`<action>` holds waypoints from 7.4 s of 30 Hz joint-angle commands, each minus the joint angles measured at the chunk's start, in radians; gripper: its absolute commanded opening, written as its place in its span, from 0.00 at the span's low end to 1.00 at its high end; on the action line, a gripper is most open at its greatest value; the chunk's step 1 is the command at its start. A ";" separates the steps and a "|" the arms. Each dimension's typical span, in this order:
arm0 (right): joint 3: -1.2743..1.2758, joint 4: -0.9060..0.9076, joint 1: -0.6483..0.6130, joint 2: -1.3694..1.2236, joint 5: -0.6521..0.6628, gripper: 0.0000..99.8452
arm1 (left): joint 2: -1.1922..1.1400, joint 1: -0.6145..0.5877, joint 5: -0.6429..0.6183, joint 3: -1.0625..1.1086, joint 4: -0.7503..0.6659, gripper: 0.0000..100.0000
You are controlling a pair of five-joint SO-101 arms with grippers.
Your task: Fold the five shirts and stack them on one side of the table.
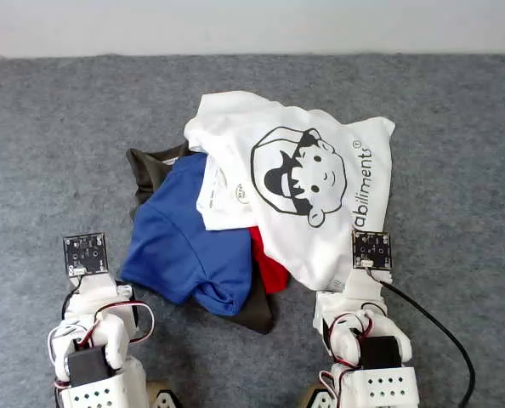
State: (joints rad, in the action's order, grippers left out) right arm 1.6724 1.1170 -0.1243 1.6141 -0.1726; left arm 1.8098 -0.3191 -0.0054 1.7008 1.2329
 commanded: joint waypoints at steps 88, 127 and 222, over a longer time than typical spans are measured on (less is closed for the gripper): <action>0.002 -0.016 0.007 0.005 -0.011 0.01 | -0.436 0.141 0.166 -0.783 0.052 0.06; 0.002 -0.016 0.007 0.005 -0.011 0.01 | -1.989 0.632 0.249 -1.291 0.089 0.30; 0.002 -0.016 0.007 0.005 -0.011 0.01 | -1.887 0.572 0.002 -1.580 -0.083 0.28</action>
State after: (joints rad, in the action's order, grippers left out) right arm 1.6724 1.1170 -0.1243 1.6141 -0.1726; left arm 0.0115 0.2256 0.0054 0.2156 1.1592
